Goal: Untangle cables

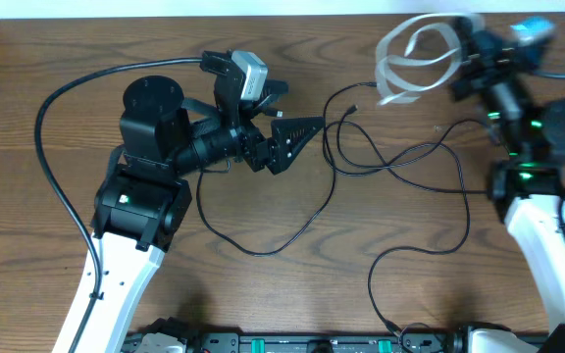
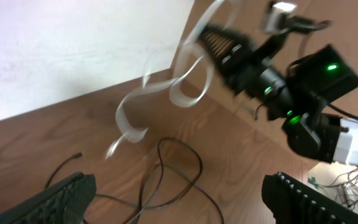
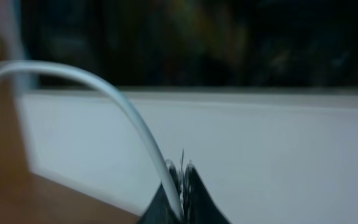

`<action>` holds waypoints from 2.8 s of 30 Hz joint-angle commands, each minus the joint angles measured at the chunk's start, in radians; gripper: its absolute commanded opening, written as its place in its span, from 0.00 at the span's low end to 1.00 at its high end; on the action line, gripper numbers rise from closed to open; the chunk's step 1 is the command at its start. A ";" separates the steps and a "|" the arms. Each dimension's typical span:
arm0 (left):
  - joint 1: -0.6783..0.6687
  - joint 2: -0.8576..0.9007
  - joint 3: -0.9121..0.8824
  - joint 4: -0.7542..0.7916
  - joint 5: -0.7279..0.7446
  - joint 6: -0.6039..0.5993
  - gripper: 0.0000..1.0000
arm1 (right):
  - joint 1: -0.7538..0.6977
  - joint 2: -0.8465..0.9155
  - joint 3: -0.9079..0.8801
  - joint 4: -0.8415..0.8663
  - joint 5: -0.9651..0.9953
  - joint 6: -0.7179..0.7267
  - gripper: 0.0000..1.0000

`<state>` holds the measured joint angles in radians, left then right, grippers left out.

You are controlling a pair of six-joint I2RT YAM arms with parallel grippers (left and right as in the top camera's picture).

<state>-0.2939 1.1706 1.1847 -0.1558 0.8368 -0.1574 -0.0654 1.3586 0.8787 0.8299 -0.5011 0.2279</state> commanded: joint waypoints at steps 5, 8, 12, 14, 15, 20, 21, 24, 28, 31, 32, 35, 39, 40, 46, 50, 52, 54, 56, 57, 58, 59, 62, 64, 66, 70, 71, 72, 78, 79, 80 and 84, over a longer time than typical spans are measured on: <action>-0.002 0.006 0.011 -0.089 -0.097 0.007 0.90 | -0.249 -0.005 0.005 0.020 0.087 0.013 0.01; -0.002 0.019 0.011 -0.111 -0.098 0.007 0.91 | -0.335 -0.003 0.005 -0.071 0.139 -0.053 0.01; -0.002 0.044 0.011 -0.154 -0.098 0.007 0.91 | -0.440 -0.003 0.005 -0.195 0.255 -0.175 0.01; -0.002 0.070 0.011 -0.192 -0.097 0.007 0.90 | -0.515 0.002 0.005 -0.242 0.342 -0.246 0.01; -0.002 0.080 0.011 -0.205 -0.097 0.007 0.90 | -0.542 0.008 0.005 -0.243 0.373 -0.273 0.01; -0.002 0.134 0.011 -0.267 -0.097 0.007 0.91 | -0.660 0.043 0.005 -0.239 0.500 -0.314 0.01; -0.002 0.148 0.011 -0.276 -0.097 0.007 0.91 | -0.682 0.048 0.005 -0.239 0.502 -0.325 0.01; -0.002 0.189 0.010 -0.298 -0.097 0.007 0.90 | -0.734 0.061 0.005 -0.238 0.502 -0.327 0.01; -0.002 0.243 0.011 -0.311 -0.097 0.007 0.90 | -0.782 0.082 0.005 -0.240 0.502 -0.327 0.01; -0.002 0.275 0.010 -0.311 -0.097 0.007 0.91 | -0.804 0.106 0.005 -0.270 0.502 -0.327 0.03; -0.002 0.282 0.011 -0.311 -0.097 0.007 0.90 | -0.807 0.114 0.005 -0.282 0.502 -0.327 0.10; -0.002 0.296 0.011 -0.311 -0.097 0.006 0.90 | -0.812 0.147 0.005 -0.323 0.502 -0.327 0.41; -0.002 0.298 0.011 -0.311 -0.093 0.006 0.91 | -0.813 0.180 0.005 -0.369 0.493 -0.326 0.70; -0.002 0.298 0.011 -0.311 -0.093 0.006 0.90 | -0.813 0.183 0.005 -0.391 0.491 -0.326 0.74; -0.002 0.298 0.011 -0.311 -0.093 0.006 0.90 | -0.812 0.183 0.005 -0.454 0.453 -0.318 0.84; -0.002 0.298 0.010 -0.311 -0.093 0.006 0.90 | -0.812 0.182 0.005 -0.502 0.311 -0.296 0.89; -0.002 0.298 0.011 -0.311 -0.093 0.006 0.91 | -0.812 0.182 0.005 -0.521 0.183 -0.267 0.92; -0.002 0.298 0.011 -0.311 -0.094 0.006 0.91 | -0.811 0.182 0.005 -0.540 0.054 -0.226 0.92; -0.002 0.298 0.011 -0.311 -0.095 0.006 0.91 | -0.809 0.182 0.005 -0.566 -0.071 -0.180 0.88; -0.002 0.298 0.010 -0.311 -0.103 0.006 0.90 | -0.807 0.183 0.005 -0.586 -0.123 -0.156 0.86; -0.002 0.298 0.011 -0.311 -0.117 0.006 0.90 | -0.803 0.183 0.005 -0.604 -0.156 -0.142 0.86; -0.002 0.298 0.011 -0.312 -0.139 0.006 0.90 | -0.796 0.183 0.005 -0.635 -0.187 -0.130 0.86; -0.002 0.298 0.011 -0.314 -0.211 0.006 0.90 | -0.760 0.183 0.005 -0.737 -0.225 -0.127 0.88; -0.002 0.298 0.010 -0.320 -0.289 0.006 0.90 | -0.716 0.183 0.005 -0.830 -0.224 -0.127 0.91; -0.002 0.298 0.010 -0.331 -0.360 0.006 0.90 | -0.682 0.183 0.005 -0.882 -0.224 -0.128 0.94; -0.002 0.302 0.010 -0.382 -0.503 0.015 0.91 | -0.585 0.185 0.004 -0.954 -0.222 -0.132 0.98; -0.002 0.302 0.010 -0.398 -0.510 0.035 0.91 | -0.561 0.185 0.004 -0.963 -0.215 -0.132 0.98; -0.002 0.305 0.010 -0.413 -0.510 0.057 0.91 | -0.538 0.185 0.004 -0.972 -0.211 -0.132 0.98; -0.002 0.332 0.010 -0.515 -0.589 0.127 0.91 | -0.383 0.185 0.004 -1.055 -0.212 -0.117 0.99; -0.002 0.337 0.010 -0.523 -0.623 0.127 0.91 | -0.359 0.185 0.003 -1.066 -0.212 -0.105 0.99; -0.002 0.342 0.010 -0.529 -0.661 0.127 0.91 | -0.327 0.185 0.003 -1.080 -0.212 -0.089 0.99; -0.002 0.367 0.010 -0.533 -0.773 0.127 0.91 | -0.216 0.185 0.003 -1.110 -0.212 -0.047 0.99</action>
<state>-0.2962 1.5169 1.1847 -0.6842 0.1986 -0.0525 -0.3458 1.5440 0.8806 -0.2703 -0.7002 0.1329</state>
